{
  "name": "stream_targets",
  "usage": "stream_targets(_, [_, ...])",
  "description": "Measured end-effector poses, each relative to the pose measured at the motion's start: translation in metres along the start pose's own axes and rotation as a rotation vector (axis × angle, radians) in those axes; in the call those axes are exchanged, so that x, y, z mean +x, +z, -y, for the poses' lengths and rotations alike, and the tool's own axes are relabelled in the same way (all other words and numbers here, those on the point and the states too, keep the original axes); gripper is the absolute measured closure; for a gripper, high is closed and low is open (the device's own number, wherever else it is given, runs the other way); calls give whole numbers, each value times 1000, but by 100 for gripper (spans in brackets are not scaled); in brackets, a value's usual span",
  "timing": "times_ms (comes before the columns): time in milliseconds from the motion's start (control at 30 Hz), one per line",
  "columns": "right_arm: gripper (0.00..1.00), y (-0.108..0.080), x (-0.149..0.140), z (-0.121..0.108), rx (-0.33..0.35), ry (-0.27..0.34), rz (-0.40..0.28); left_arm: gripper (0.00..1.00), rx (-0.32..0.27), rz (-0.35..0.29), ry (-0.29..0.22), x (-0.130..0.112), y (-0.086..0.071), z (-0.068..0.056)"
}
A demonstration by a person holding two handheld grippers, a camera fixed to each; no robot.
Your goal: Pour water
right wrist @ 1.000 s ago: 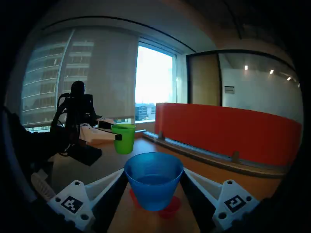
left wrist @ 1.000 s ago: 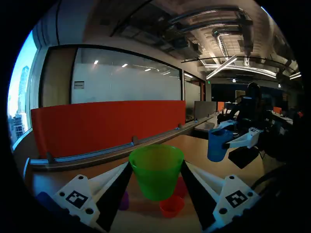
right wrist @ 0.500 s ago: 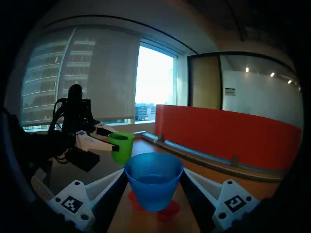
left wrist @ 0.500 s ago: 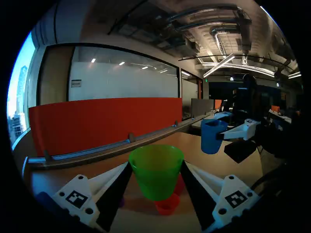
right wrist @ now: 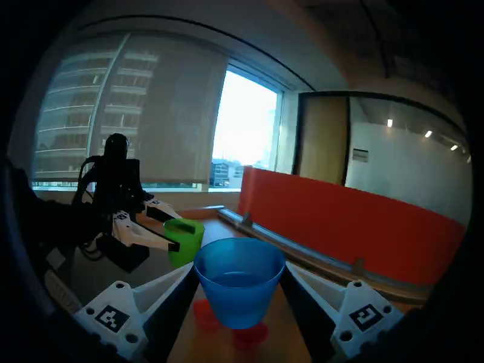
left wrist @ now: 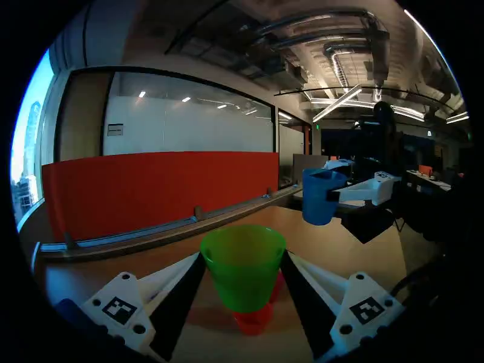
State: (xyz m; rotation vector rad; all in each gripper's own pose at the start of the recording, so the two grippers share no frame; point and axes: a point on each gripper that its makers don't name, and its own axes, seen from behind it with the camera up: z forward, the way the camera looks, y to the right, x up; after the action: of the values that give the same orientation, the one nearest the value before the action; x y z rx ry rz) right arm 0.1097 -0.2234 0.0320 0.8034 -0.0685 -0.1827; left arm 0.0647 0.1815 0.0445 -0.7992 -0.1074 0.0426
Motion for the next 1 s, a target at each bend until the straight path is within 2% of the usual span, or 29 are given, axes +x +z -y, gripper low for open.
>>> stream_targets(467, [10,5,22,-6,-15,-139,7,14,-6,-20,9,-1,-1,-8])
stream_targets(1000, [10,29,54,-5,-14,-378,17,14,-42,-41,7,1,0,-23])
